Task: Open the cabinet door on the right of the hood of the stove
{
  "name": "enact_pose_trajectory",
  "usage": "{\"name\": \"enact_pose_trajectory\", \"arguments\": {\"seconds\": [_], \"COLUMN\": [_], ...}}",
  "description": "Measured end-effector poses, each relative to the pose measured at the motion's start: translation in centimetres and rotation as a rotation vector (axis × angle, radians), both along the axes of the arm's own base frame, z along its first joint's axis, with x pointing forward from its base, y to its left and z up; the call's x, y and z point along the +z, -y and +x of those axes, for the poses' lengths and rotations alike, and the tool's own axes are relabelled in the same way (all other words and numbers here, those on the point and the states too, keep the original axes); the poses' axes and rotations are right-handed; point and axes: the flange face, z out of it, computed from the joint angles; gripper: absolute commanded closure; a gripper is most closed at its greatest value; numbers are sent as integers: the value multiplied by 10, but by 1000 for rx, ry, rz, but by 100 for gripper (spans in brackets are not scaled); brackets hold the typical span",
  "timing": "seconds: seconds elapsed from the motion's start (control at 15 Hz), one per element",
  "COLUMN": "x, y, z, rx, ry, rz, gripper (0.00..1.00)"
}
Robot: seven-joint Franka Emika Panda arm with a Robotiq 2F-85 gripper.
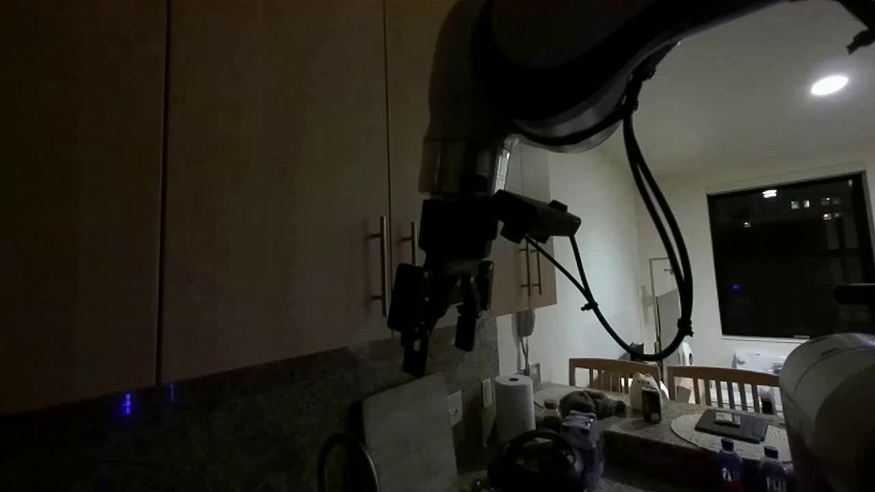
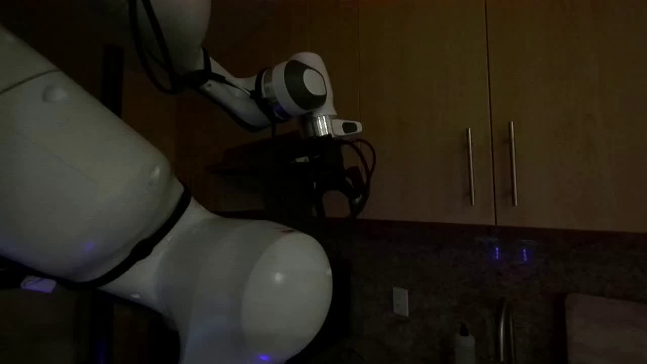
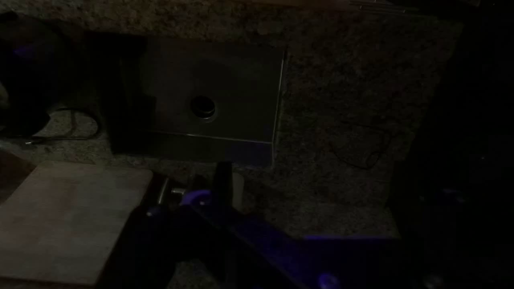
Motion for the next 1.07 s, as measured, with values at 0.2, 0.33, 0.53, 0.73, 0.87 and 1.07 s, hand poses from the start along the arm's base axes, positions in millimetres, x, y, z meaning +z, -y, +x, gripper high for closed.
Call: {"name": "enact_pose_trajectory", "arguments": {"seconds": [0.2,0.33,0.53,0.73,0.87,1.07], "x": [0,0,0,0,6,28], "y": [0,0,0,4,10,22], "z": [0,0,0,1,1,-2], "rx": [0,0,0,-4,1,18], "ry": [0,0,0,0,22,94], "rz": [0,0,0,-7,-30,-76], "gripper": [0,0,0,0,0,0]}}
